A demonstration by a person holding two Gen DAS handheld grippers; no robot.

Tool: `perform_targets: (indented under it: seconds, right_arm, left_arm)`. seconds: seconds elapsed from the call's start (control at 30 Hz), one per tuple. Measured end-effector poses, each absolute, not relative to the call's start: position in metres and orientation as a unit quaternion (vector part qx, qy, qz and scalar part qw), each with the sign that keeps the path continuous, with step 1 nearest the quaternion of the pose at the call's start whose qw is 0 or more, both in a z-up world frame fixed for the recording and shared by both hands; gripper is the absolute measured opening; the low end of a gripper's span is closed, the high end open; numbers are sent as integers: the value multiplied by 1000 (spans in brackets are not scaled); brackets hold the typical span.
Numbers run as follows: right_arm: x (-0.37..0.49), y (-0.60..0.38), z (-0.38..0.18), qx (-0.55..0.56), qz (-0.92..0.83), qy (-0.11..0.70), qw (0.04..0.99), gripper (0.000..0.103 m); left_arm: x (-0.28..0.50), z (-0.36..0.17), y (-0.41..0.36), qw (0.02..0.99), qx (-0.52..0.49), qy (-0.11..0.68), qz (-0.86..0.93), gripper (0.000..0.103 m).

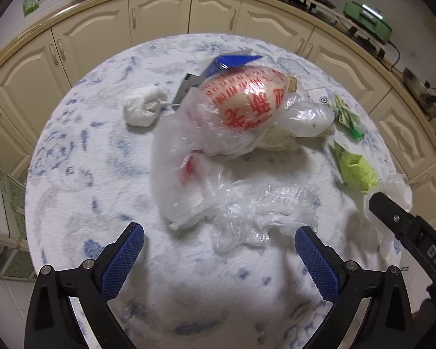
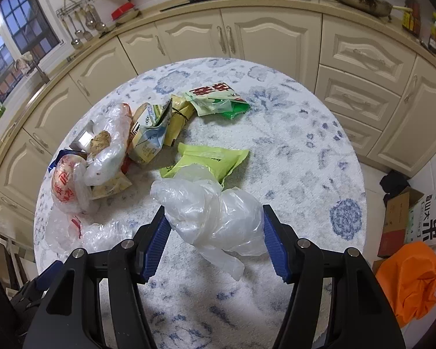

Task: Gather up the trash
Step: 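Grasp the clear crinkled plastic wrap with the left tool while the right tool holds the white bag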

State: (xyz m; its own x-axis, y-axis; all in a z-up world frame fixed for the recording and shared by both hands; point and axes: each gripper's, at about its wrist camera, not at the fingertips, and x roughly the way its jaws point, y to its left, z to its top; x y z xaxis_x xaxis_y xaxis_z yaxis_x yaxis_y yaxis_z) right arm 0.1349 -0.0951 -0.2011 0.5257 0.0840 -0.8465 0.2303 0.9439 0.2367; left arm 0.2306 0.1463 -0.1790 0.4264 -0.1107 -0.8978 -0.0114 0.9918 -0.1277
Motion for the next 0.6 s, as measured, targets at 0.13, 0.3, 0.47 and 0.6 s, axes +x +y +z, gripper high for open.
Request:
perform_targets:
  seconds: [0.13, 0.3, 0.47, 0.6]
  right_arm:
    - [140, -95, -212, 153, -44, 497, 853, 63]
    - [142, -97, -224, 151, -43, 515, 843, 63]
    - [135, -93, -221, 129, -40, 510, 849, 63]
    - [126, -85, -226, 114, -29, 520, 846, 63]
  left_arm:
    - [250, -191, 138, 839, -56, 540, -34, 91]
    - [248, -189, 139, 858, -37, 509, -59, 33]
    - [231, -188, 157, 850, -41, 515, -103, 29]
    - [200, -184, 170, 829, -35, 531, -170, 30]
